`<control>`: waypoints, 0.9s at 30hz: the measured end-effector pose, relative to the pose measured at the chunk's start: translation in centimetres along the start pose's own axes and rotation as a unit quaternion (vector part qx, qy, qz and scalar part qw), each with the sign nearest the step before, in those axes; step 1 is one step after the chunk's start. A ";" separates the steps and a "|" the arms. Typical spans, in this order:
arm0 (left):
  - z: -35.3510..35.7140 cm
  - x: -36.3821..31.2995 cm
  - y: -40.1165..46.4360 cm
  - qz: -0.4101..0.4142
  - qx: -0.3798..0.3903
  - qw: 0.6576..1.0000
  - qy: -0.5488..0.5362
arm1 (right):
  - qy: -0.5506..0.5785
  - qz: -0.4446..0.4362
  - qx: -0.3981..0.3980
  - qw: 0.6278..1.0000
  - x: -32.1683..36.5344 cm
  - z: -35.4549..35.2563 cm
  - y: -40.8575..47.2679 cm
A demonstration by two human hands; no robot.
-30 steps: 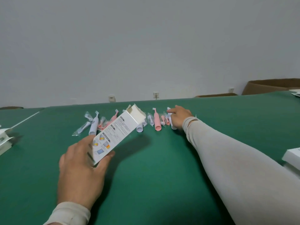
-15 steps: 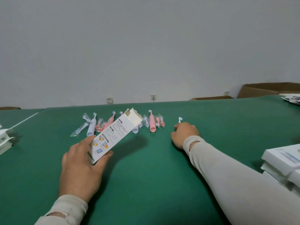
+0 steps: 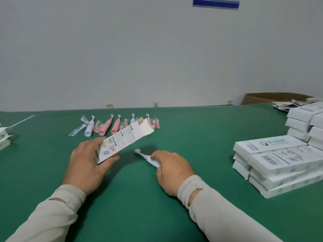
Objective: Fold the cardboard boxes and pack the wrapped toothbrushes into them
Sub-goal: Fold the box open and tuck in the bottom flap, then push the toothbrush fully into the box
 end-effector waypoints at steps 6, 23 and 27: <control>0.4 -0.5 -1.0 -0.031 0.001 0.999 -0.020 | -0.095 -0.016 -0.007 0.995 0.2 -0.4 0.0; 0.8 0.6 -0.6 0.020 0.037 0.999 -0.007 | 0.223 0.072 -0.327 0.916 -4.0 -9.2 -0.6; 1.0 0.7 -0.7 0.026 0.048 0.999 0.004 | 0.471 0.064 -0.344 0.810 -3.6 -9.5 -1.1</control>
Point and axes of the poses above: each hand's wrist, its own y-axis towards the middle knuckle, its own z-axis out of the palm, x = y × z, the point moved 8 cm from there along y, towards the middle knuckle, and after that the axes turned 8 degrees about -x, right-handed, at the moved point
